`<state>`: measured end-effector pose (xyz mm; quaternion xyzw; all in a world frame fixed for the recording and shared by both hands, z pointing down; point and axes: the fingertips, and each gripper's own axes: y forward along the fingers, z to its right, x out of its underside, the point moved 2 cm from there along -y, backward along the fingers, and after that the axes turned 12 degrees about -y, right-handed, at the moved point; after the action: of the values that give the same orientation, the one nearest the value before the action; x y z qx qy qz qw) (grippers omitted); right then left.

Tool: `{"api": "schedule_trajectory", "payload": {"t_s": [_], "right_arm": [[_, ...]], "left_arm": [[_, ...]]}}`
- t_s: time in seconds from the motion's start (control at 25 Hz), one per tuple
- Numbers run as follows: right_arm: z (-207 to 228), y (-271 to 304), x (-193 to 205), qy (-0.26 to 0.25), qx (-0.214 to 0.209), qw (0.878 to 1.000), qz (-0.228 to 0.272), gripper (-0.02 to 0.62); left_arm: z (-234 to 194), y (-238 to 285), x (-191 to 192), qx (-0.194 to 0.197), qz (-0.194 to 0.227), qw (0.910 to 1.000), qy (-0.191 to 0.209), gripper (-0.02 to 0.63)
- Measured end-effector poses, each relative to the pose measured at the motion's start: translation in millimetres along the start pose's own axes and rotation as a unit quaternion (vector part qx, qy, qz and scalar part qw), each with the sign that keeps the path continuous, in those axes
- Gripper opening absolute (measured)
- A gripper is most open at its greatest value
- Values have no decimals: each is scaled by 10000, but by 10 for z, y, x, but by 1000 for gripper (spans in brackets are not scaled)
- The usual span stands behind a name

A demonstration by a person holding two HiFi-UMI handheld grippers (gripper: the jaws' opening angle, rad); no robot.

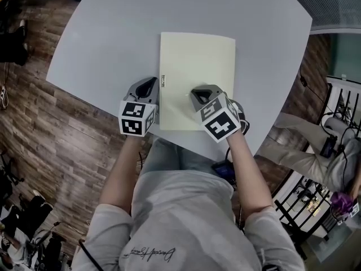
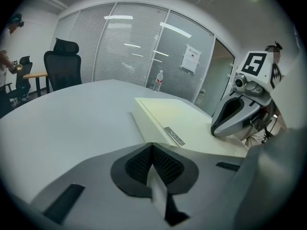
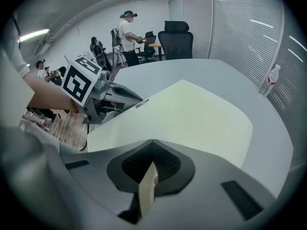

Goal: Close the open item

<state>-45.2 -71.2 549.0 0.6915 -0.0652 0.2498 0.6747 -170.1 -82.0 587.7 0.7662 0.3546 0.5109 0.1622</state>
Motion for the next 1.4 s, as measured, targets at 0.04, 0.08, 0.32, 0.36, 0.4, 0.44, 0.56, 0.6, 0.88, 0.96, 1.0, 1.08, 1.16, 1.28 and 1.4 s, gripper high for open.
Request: {"api": "schedule_trajectory", "payload": {"t_s": [0.04, 0.08, 0.32, 0.36, 0.4, 0.44, 0.56, 0.6, 0.88, 0.96, 1.0, 1.08, 1.16, 1.28, 1.4], "right_arm": [[5, -11, -8, 2, 14, 10000, 23, 12], [12, -21, -14, 5, 35, 10000, 42, 14], [33, -60, 5, 156, 127, 9993, 323, 12], [37, -68, 4, 203, 132, 9989, 397, 13], [45, -80, 2, 251, 140, 9985, 469, 13], [55, -94, 0, 305, 151, 9979, 545, 14], [109, -137, 5, 490, 200, 9953, 817, 12], [134, -151, 14, 542, 233, 9941, 907, 14], [214, -364, 60, 755, 505, 9860, 1402, 14], [216, -463, 107, 773, 599, 9835, 1524, 13], [212, -519, 145, 797, 645, 9821, 1578, 13], [203, -627, 226, 884, 748, 9788, 1691, 14], [199, -715, 287, 984, 857, 9748, 1808, 14], [190, -852, 352, 1077, 989, 9693, 1979, 13], [183, -1018, 419, 1150, 1104, 9639, 2131, 12]], "left_arm": [[-6, 4, -4, -4, -7, 10000, 7, 9], [-11, 8, -6, -9, -14, 10000, 11, 9], [-43, -6, 6, -57, -29, 10000, -13, 9], [-55, -16, 4, -69, -24, 10000, -14, 9], [-65, -27, 0, -80, -18, 10000, -14, 9], [-73, -40, -9, -89, -10, 10000, -13, 9], [-80, -78, -61, -98, 33, 9999, 22, 9], [-79, -93, -78, -99, 47, 9999, 41, 9], [26, -235, -234, -20, 162, 9996, 230, 9], [115, -278, -279, 36, 195, 9993, 325, 9], [165, -303, -292, 57, 209, 9991, 354, 9], [256, -354, -309, 98, 239, 9989, 388, 9], [319, -402, -319, 146, 267, 9987, 414, 9], [434, -472, -345, 252, 305, 9981, 471, 9], [624, -538, -400, 431, 349, 9968, 567, 9]]}}
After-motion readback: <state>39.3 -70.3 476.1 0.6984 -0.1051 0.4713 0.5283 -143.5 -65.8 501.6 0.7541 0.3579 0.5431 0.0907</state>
